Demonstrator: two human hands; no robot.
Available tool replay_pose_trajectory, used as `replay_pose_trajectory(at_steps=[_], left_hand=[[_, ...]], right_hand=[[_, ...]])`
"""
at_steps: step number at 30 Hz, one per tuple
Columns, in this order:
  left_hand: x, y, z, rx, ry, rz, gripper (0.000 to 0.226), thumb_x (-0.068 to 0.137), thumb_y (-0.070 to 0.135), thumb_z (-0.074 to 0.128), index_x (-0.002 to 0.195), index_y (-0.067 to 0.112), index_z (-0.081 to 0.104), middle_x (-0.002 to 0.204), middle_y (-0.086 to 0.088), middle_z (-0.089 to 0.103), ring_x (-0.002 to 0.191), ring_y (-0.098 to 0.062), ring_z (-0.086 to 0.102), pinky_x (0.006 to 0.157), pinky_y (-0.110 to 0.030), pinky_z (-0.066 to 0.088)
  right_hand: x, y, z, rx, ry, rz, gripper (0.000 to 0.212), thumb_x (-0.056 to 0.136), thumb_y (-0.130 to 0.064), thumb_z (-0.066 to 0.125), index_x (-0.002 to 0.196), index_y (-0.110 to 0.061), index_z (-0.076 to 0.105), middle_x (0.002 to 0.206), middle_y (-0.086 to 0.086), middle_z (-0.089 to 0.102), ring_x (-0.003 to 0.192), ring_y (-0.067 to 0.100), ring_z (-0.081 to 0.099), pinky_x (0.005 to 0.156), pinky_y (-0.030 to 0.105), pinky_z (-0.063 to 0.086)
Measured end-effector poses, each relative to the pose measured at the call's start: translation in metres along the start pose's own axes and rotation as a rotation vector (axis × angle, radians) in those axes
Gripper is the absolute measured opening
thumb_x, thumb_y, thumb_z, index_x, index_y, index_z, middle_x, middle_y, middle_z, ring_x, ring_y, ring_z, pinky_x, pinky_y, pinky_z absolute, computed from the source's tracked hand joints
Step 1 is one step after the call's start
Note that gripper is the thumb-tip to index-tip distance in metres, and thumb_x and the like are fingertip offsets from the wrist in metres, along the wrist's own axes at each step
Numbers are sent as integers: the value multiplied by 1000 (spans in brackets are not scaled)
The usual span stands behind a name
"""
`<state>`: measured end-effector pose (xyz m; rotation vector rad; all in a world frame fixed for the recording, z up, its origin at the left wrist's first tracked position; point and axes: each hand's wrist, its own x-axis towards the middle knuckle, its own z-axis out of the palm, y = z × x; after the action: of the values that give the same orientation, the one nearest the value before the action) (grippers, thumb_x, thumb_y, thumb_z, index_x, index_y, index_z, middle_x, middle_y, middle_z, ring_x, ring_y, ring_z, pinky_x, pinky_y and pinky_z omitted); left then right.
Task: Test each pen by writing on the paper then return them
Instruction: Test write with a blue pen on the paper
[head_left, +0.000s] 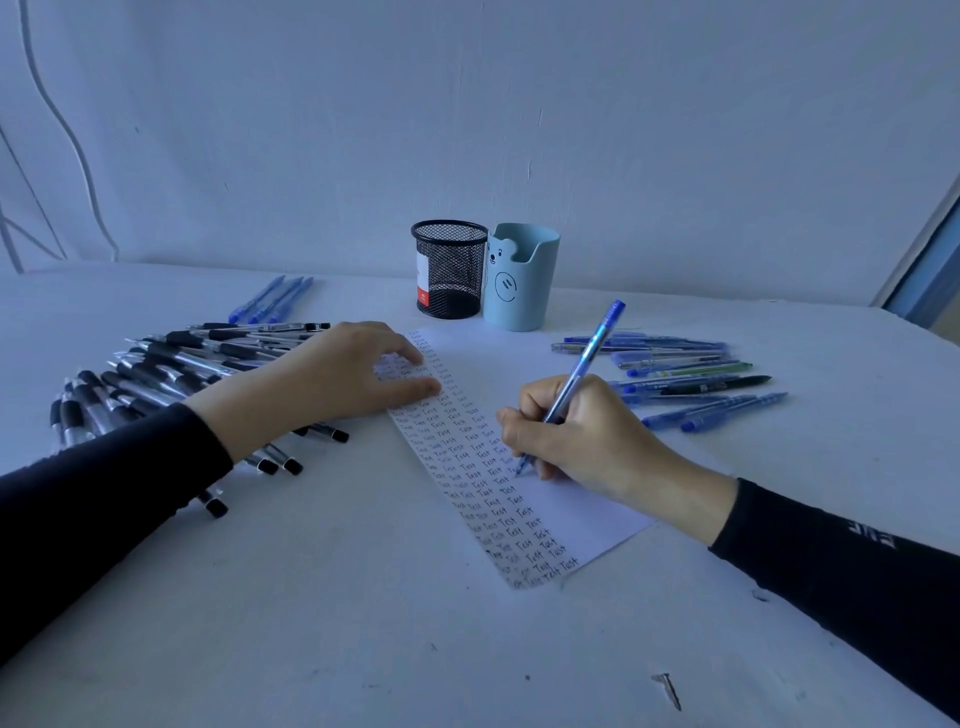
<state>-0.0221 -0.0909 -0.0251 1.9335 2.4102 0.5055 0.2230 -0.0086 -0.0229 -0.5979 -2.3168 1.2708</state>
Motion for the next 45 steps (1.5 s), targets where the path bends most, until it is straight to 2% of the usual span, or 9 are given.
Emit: replay_pose_trajectory(at_steps=[4, 10, 14, 23, 29, 33, 36, 42, 45], left_hand=[[-1, 1, 0, -12, 4, -7, 84, 60, 88, 38, 119, 34, 64, 122, 11, 60, 109, -10, 55, 88, -26, 41], [-2, 5, -1, -7, 12, -8, 57, 79, 67, 57, 121, 30, 63, 124, 8, 59, 112, -12, 55, 93, -29, 42], [-2, 6, -2, -10, 2, -10, 59, 76, 70, 54, 121, 32, 63, 124, 9, 59, 111, -11, 55, 92, -29, 43], [-3, 6, -3, -12, 5, -10, 58, 78, 68, 56, 121, 30, 64, 123, 8, 60, 108, -11, 55, 93, -30, 44], [-2, 6, -2, 6, -1, -12, 59, 78, 71, 55, 121, 31, 63, 123, 9, 59, 109, -11, 55, 93, -31, 44], [-3, 4, -2, 14, -17, -10, 79, 66, 88, 44, 120, 33, 63, 123, 10, 59, 110, -11, 56, 94, -31, 45], [-2, 5, -2, 12, -8, -6, 66, 74, 77, 52, 121, 31, 63, 124, 9, 59, 111, -12, 55, 94, -30, 44], [-2, 2, -2, 8, -22, -11, 79, 66, 87, 42, 120, 34, 63, 123, 10, 60, 110, -11, 56, 93, -31, 45], [-2, 4, -2, 18, -16, -7, 71, 72, 81, 48, 121, 32, 63, 124, 9, 60, 110, -11, 56, 95, -31, 45]], right_hand=[[-1, -2, 0, -7, -7, 13, 49, 91, -20, 66, 46, -22, 48, 66, 30, 61, 44, 13, 50, 46, 19, 42], [0, -1, 0, -5, -11, 19, 47, 89, -19, 67, 45, -22, 50, 68, 27, 63, 44, 13, 50, 46, 21, 42], [-1, -1, -1, 8, -6, 18, 45, 89, -13, 67, 50, -17, 47, 54, 3, 62, 41, 8, 48, 45, 19, 41], [0, -1, -1, -12, 14, 15, 42, 89, -14, 67, 51, -15, 48, 58, 11, 62, 43, 10, 50, 46, 22, 43], [0, -1, -2, -9, -1, 20, 42, 90, -11, 66, 52, -14, 49, 53, -9, 63, 41, 8, 49, 45, 18, 41], [1, 0, -2, -3, 19, 13, 44, 89, -7, 66, 52, -12, 45, 51, -14, 60, 40, 5, 46, 44, 16, 39], [1, 0, -2, -9, 9, 12, 43, 89, -6, 66, 52, -11, 45, 48, -13, 58, 39, 3, 46, 44, 15, 39], [1, 3, -2, -3, 10, -4, 41, 89, -6, 66, 54, -8, 46, 46, -12, 57, 40, 1, 47, 44, 14, 39], [2, 4, -2, 4, 15, -5, 39, 90, -6, 65, 55, -6, 47, 47, -10, 58, 40, 2, 46, 45, 14, 39]])
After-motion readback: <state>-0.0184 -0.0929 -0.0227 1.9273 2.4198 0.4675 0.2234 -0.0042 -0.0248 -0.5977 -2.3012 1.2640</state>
